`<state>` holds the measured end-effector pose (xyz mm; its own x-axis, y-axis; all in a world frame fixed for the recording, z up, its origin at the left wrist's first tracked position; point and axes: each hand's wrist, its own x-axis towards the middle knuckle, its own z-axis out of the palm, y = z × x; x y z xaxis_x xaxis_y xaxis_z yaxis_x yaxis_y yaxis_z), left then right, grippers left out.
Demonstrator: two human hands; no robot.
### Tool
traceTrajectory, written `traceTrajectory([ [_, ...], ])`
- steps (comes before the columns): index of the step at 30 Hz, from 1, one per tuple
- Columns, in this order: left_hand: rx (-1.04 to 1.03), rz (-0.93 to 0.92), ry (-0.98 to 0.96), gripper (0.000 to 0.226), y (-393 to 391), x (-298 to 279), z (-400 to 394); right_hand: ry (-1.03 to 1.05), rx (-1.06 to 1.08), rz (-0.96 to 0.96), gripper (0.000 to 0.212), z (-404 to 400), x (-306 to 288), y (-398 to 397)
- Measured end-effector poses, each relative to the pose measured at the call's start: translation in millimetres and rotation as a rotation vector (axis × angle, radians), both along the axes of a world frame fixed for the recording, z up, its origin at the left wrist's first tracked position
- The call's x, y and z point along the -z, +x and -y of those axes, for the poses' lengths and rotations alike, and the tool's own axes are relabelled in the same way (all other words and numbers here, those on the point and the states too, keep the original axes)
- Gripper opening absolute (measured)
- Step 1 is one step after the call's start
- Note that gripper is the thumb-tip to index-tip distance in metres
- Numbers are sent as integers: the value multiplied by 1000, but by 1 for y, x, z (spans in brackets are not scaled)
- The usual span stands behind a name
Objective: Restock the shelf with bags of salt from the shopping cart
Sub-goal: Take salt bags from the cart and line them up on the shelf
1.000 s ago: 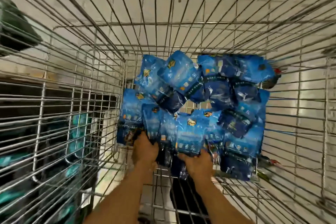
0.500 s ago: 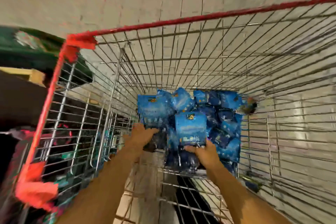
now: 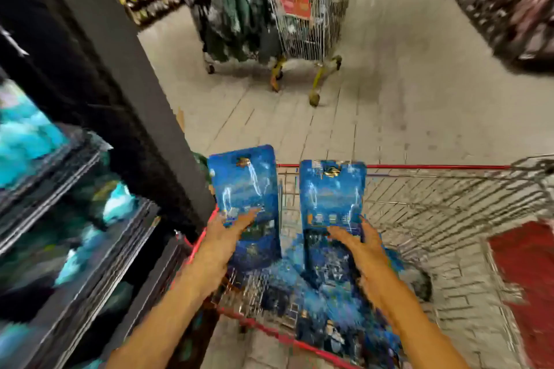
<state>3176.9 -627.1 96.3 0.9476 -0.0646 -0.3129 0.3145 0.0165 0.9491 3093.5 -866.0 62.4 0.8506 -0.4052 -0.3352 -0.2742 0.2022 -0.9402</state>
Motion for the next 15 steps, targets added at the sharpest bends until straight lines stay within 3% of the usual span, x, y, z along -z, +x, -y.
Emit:
traceTrajectory([
  [2, -4, 147, 71, 22, -18, -47, -34, 18, -52, 122, 45, -29, -42, -5],
  [3, -14, 200, 92, 21, -27, -70, -51, 23, -77, 185, 43, -45, -64, -7],
  [9, -175, 415, 157, 34, -102, -187, -138, 148, -286, 492, 38, -132, -174, -19],
  [15, -391, 616, 245, 36, -176, -266, -214, 253, -571, 657, 42, -218, -256, -22],
])
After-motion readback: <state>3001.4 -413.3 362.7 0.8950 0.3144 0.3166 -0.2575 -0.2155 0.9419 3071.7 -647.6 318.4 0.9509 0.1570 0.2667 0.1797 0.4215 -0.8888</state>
